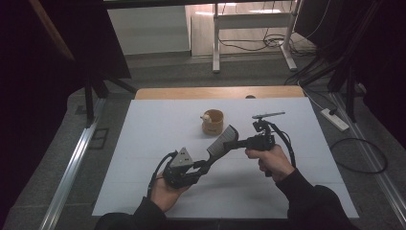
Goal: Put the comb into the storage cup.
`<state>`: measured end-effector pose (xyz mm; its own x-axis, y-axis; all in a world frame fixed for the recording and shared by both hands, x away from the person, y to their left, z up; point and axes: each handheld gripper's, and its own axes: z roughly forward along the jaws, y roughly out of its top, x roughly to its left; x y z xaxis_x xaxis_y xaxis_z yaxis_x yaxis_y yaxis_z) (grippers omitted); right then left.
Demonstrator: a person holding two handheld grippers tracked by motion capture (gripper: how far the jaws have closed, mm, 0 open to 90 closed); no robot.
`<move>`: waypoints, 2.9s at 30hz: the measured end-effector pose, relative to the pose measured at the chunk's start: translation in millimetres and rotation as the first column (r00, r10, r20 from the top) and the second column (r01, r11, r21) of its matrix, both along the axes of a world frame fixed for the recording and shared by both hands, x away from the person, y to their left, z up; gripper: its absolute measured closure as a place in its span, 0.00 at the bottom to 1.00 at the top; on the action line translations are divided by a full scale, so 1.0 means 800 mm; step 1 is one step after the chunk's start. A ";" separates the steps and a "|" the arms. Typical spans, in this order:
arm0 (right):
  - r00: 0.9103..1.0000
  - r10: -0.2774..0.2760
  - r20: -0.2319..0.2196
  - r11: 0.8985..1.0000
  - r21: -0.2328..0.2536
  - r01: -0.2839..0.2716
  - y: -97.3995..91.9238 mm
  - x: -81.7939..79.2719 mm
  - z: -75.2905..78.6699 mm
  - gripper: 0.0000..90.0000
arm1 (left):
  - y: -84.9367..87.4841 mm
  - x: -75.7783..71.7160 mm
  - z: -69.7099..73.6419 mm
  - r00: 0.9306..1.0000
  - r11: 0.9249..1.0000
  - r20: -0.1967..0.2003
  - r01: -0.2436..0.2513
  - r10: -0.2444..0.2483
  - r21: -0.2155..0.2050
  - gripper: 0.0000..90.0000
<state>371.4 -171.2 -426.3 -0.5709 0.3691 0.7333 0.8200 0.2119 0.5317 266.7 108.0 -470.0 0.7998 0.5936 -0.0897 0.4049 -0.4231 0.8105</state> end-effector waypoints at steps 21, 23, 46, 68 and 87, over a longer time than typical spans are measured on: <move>0.989 0.002 0.148 0.999 -0.054 0.006 0.002 -0.009 0.010 0.93 | 0.036 0.014 -0.007 0.986 0.998 -0.168 -0.017 0.008 -0.054 0.15; 0.987 0.001 0.159 0.998 -0.060 0.009 0.001 -0.009 0.010 0.93 | 0.039 0.014 -0.008 0.983 0.999 -0.181 -0.016 0.008 -0.047 0.14; 0.970 -0.034 0.239 0.993 -0.104 0.061 -0.006 -0.011 0.019 0.93 | 0.082 -0.005 -0.007 0.982 0.996 -0.184 -0.060 0.048 -0.060 0.04; 0.951 -0.109 0.288 0.987 -0.080 0.137 -0.018 -0.005 0.034 0.93 | 0.125 -0.024 -0.012 0.974 0.990 -0.201 -0.121 0.103 -0.077 0.00; 0.935 -0.173 0.311 0.977 -0.064 0.203 -0.028 0.014 0.052 0.93 | 0.145 -0.040 -0.014 0.971 0.984 -0.180 -0.169 0.158 -0.048 0.00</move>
<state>382.8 -193.2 -384.4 -0.6733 0.5498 0.4944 0.6537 0.1302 0.7455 234.9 223.6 -480.9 0.6609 0.7037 -0.2610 0.6023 -0.2897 0.7438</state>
